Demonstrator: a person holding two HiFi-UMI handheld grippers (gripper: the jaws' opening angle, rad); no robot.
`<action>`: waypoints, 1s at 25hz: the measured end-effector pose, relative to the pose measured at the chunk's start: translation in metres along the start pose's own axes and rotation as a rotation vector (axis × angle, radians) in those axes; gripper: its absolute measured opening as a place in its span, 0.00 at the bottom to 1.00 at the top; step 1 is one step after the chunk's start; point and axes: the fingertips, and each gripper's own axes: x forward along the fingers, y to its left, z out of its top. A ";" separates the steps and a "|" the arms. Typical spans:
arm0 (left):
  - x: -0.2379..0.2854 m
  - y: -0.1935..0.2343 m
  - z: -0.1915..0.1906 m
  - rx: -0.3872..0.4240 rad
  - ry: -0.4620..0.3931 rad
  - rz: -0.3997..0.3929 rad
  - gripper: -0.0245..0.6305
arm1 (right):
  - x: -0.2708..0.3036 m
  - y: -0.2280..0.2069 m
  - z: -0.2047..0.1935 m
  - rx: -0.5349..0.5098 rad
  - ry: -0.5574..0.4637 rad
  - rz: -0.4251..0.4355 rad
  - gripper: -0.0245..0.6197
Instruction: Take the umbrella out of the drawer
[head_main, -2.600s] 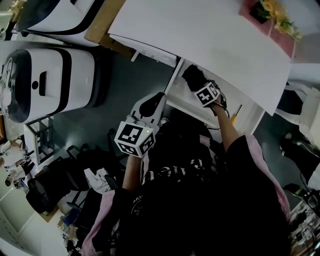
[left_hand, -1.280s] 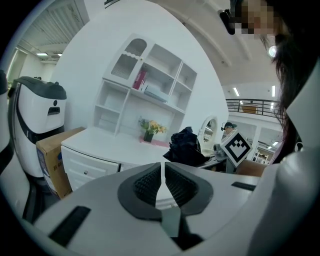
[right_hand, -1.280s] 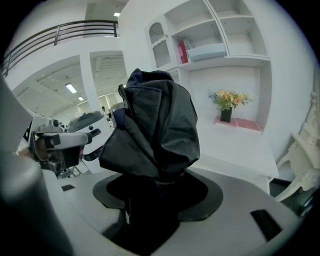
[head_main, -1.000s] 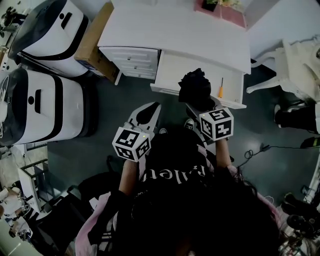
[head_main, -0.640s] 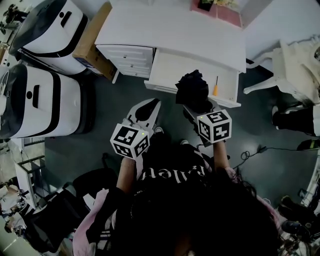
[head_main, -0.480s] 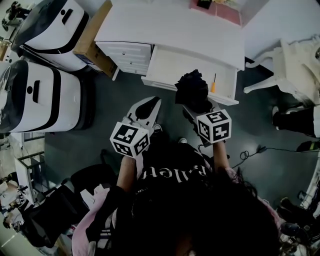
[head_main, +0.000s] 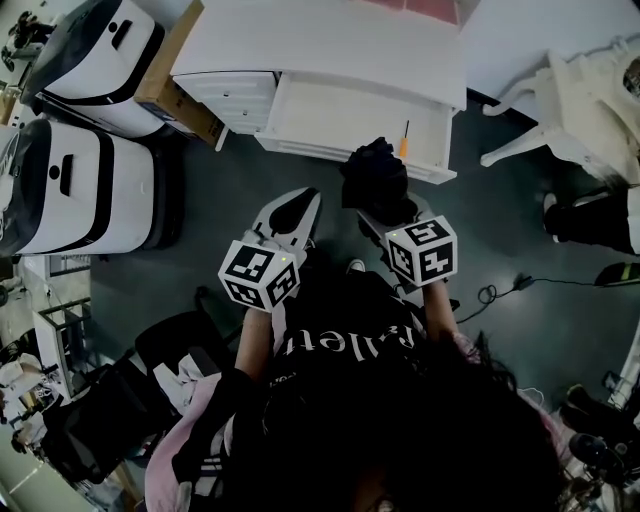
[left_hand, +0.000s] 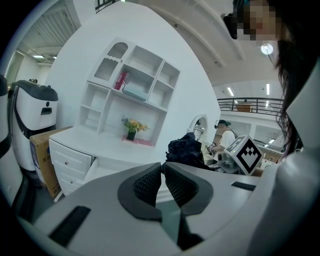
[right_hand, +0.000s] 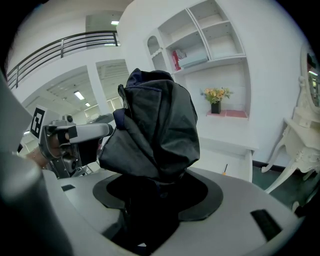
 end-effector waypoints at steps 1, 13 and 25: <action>0.001 -0.008 -0.003 0.002 0.000 -0.002 0.08 | -0.006 -0.002 -0.005 0.004 -0.002 0.001 0.46; 0.005 -0.082 -0.030 0.036 0.003 -0.024 0.08 | -0.059 -0.020 -0.049 0.055 -0.045 0.006 0.46; 0.007 -0.112 -0.033 0.063 0.003 -0.037 0.08 | -0.084 -0.027 -0.059 0.062 -0.069 0.004 0.46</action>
